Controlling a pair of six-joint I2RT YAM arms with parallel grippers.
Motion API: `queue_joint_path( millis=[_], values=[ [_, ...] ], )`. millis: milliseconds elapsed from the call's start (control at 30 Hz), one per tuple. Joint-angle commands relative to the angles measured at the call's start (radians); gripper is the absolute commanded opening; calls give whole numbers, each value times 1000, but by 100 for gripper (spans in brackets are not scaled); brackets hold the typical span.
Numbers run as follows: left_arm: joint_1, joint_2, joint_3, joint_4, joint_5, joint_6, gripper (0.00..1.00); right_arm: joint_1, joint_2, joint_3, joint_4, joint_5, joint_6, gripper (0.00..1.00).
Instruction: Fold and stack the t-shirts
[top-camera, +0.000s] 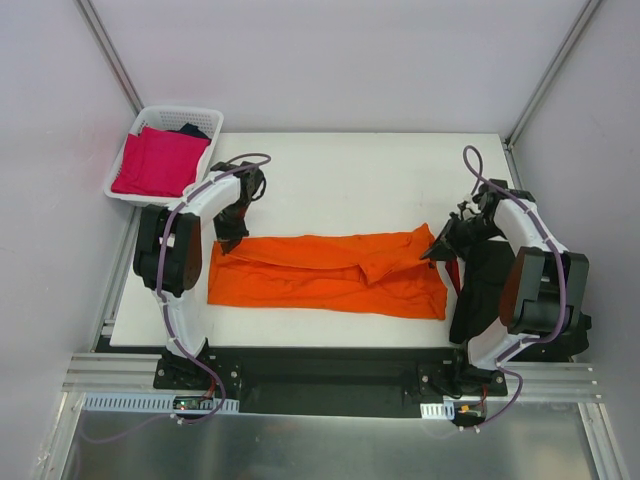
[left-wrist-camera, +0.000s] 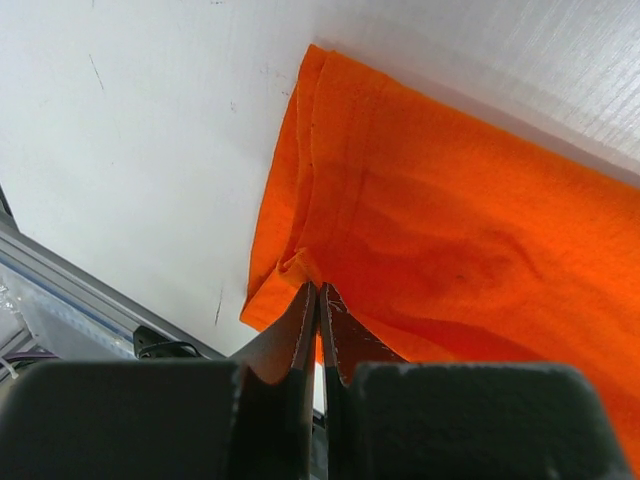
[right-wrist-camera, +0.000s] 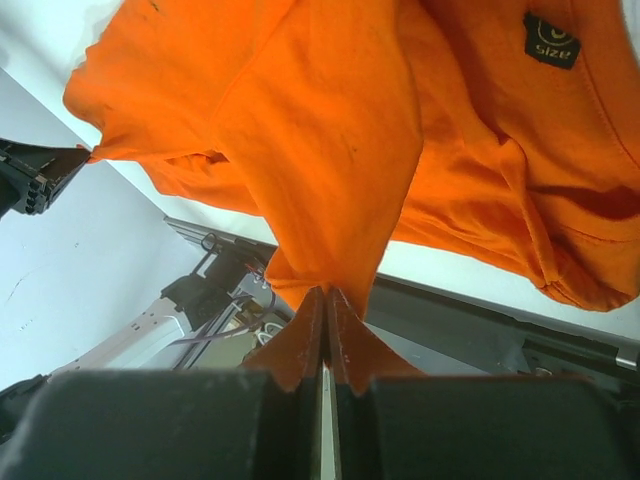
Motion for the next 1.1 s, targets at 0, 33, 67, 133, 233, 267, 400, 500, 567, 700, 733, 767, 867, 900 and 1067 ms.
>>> queue_joint_path(
  millis=[0, 33, 67, 133, 233, 267, 400, 500, 567, 700, 733, 767, 867, 900, 1067],
  values=[
    [-8, -6, -33, -20, -8, -10, 0, -8, 4, -19, -23, 5, -22, 1],
    [-9, -6, -37, -20, -11, -10, 0, -8, 5, -25, -21, 5, -27, 1],
    [-9, -6, -42, -20, -15, -10, 0, -8, 4, -31, -23, 5, -28, 1],
    [-9, -6, -53, -20, -18, -10, 0, -8, 7, -39, -23, 7, -33, 1],
    [-9, -8, -63, -24, -21, -16, 0, -8, 10, -50, -27, 13, -37, 1],
    [-9, -6, -65, -25, -22, -19, 0, -8, 11, -51, -27, 14, -41, 1],
    [-9, -2, -80, -31, -22, -31, 0, -8, 21, -53, -29, 24, -50, 1],
    [-9, -3, -93, -31, -25, -39, 4, -8, 28, -50, -27, 24, -63, 12],
    [-9, -2, -97, -31, -25, -42, 33, -8, 30, -47, -24, 14, -68, 32],
    [-8, -6, -87, -31, -28, -48, 73, -8, 4, -36, -10, -5, -80, 46],
    [-9, -8, -80, -31, -28, -48, 77, -8, -4, -31, -7, -13, -79, 45],
    [-9, -9, -76, -31, -27, -50, 79, -8, -18, -22, -6, -13, -76, 41],
    [-11, -15, -41, -34, -21, -47, 77, -8, 4, 1, 2, -16, -67, 36],
    [-11, -12, -19, -34, -18, -47, 76, -8, 19, 6, 2, -15, -65, 34],
    [-31, -15, 59, -36, 24, -47, 66, -8, 59, 13, 54, -30, -19, 15]
  ],
)
